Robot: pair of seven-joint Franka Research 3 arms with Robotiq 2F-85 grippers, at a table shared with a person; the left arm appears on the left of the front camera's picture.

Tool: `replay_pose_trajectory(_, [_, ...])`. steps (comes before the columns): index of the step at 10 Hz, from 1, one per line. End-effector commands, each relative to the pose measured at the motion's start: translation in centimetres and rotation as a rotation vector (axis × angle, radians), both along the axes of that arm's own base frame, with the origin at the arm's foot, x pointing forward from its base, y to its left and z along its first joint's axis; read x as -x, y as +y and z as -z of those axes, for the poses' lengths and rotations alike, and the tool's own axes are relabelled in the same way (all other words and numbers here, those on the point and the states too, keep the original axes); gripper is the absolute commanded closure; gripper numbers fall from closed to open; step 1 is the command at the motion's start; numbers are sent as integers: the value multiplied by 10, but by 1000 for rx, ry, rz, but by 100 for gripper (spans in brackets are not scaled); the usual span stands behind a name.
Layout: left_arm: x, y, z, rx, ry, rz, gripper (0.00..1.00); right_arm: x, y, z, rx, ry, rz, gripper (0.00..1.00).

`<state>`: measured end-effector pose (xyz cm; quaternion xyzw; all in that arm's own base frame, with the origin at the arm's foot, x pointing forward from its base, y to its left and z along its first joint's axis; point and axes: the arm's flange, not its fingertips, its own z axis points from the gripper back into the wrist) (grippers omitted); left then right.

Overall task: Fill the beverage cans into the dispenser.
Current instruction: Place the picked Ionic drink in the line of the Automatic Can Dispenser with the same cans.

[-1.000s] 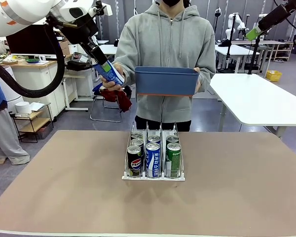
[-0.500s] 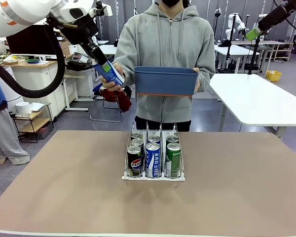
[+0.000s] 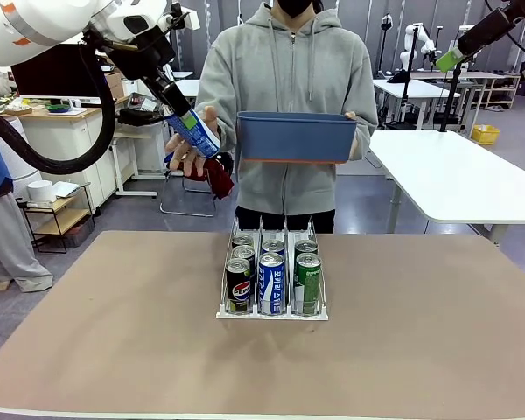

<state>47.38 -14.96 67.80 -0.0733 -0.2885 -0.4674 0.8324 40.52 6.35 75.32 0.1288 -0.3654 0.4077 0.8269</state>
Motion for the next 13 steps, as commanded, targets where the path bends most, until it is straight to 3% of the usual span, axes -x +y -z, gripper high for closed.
replay_pose_trajectory(1, [1, 2, -3, 2, -5, -3, 100, 1, 0, 1, 0, 3, -3, 0])
replay_pose_trajectory(11, [1, 2, -3, 2, -5, -3, 100, 1, 0, 1, 0, 3, -3, 0])
replay_pose_trajectory(12, [0, 0, 0, 0, 0, 0, 43, 1, 0, 1, 0, 3, -3, 0])
replay_pose_trajectory(13, [3, -4, 7, -50, 87, -87, 43, 1, 0, 1, 0, 3, -3, 0])
